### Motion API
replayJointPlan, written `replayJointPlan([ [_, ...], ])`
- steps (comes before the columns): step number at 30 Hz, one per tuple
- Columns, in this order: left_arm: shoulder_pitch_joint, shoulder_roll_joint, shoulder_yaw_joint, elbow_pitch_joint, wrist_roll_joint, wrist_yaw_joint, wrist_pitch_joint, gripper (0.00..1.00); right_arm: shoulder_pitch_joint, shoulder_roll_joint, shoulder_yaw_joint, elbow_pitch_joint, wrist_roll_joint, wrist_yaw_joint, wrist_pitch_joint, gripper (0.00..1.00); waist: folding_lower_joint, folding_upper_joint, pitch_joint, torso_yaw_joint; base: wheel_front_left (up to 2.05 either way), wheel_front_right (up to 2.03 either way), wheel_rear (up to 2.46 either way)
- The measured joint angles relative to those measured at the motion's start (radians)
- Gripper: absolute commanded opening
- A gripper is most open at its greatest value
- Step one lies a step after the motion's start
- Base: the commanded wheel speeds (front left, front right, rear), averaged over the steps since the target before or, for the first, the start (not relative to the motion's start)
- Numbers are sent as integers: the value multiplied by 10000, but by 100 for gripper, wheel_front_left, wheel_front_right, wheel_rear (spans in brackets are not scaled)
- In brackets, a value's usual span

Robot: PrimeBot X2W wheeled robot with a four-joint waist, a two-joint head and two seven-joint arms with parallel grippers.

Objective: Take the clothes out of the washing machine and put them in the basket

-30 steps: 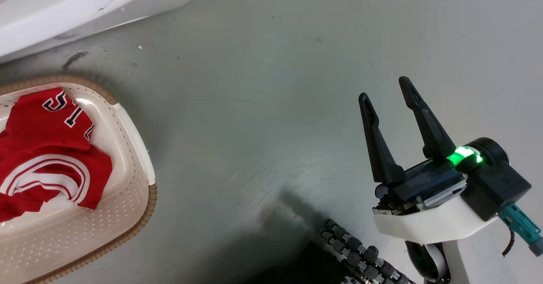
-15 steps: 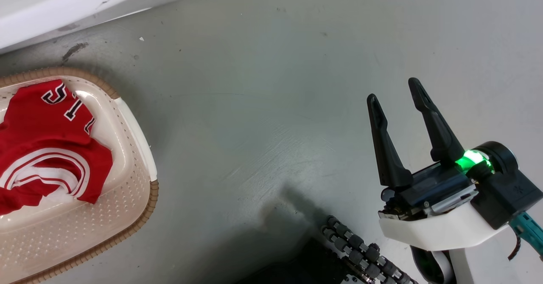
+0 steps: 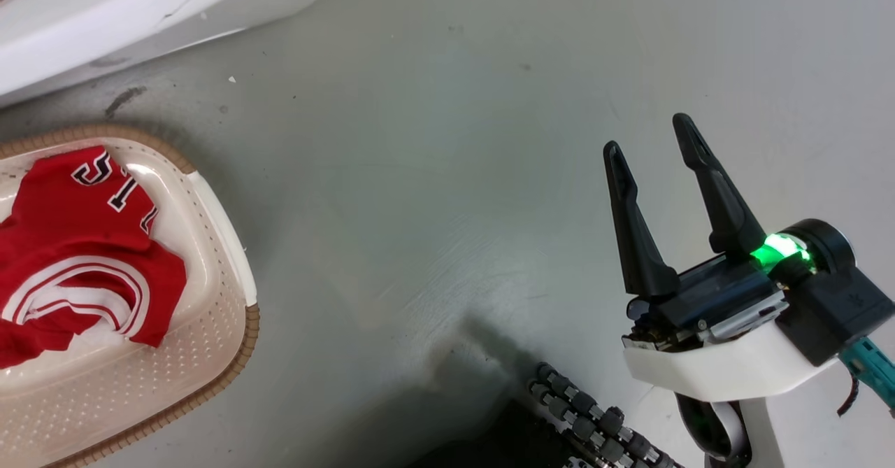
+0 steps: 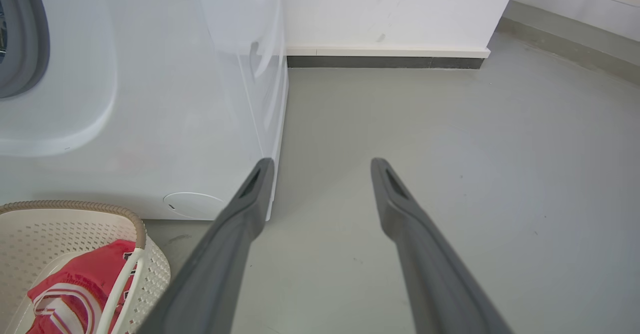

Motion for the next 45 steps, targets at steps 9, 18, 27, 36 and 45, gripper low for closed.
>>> replayJointPlan([
  [9, 1861, -999, -157, 405, -1373, 0, -2449, 0, -216, 4, -556, 192, -449, 0, 0, 100, 0, 0, -1141, 387, 0, 0, 0],
  [18, 4352, -1937, -497, 499, -2694, 0, -4219, 0, 126, 8, -1032, 587, -1162, 0, 2, 100, -1, 0, -2723, 1059, 0, 0, 0],
  [27, 5382, -2046, -918, 372, -3120, 0, -4665, 100, 463, 4, -1022, 723, -1615, 0, 2, 100, -3, 0, -3890, 1963, 0, 0, 0],
  [36, 4706, -1774, -1007, 320, -3045, 63, -4554, 100, 437, 4, -846, 662, -1365, 0, 2, 100, -3, 0, -3224, 1937, 0, 0, 0],
  [45, 3301, -1317, -1281, 205, -2660, 167, -3405, 100, 186, 2, -593, 468, -945, -2, 2, 100, -1, 0, -2142, 1480, 0, 0, 0],
])
